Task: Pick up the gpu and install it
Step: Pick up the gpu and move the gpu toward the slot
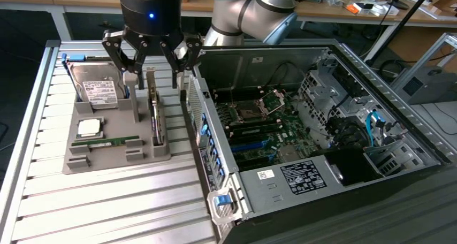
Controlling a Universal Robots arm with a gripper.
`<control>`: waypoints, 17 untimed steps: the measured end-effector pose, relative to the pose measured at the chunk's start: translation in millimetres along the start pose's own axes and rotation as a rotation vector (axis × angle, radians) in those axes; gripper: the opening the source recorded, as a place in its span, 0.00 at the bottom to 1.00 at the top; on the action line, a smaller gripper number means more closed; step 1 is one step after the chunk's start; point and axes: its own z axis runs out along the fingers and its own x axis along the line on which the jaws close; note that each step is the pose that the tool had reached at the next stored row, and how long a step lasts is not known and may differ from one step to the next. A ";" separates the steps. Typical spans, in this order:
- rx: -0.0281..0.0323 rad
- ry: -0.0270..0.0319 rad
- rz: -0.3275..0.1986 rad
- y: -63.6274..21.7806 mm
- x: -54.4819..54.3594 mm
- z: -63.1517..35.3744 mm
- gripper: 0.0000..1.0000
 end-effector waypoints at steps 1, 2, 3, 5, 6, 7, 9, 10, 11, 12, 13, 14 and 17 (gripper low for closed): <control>0.0000 0.0000 0.000 0.0 0.0 0.2 0.60; 0.0000 0.0000 0.000 0.0 0.0 0.3 0.60; 0.0000 0.0000 0.000 0.0 0.0 0.7 0.60; 0.0000 0.0000 0.000 -0.1 0.0 1.1 0.60; 0.0000 0.0000 0.000 -0.1 0.0 1.2 0.60; 0.0000 0.0000 0.000 -0.1 0.0 1.4 0.60; 0.0000 0.0000 0.000 -0.1 0.1 1.8 0.60; 0.0000 0.0000 0.000 -0.1 0.1 2.0 0.60; 0.0000 0.0000 0.000 -0.1 0.1 2.5 0.60; 0.0000 0.0000 0.000 -0.1 0.1 3.2 0.60; 0.0000 0.0000 0.000 -0.2 0.1 3.3 0.60; 0.0000 0.0000 0.000 -0.2 0.1 3.4 0.60; 0.0000 -0.0001 0.000 -0.2 0.1 4.0 0.60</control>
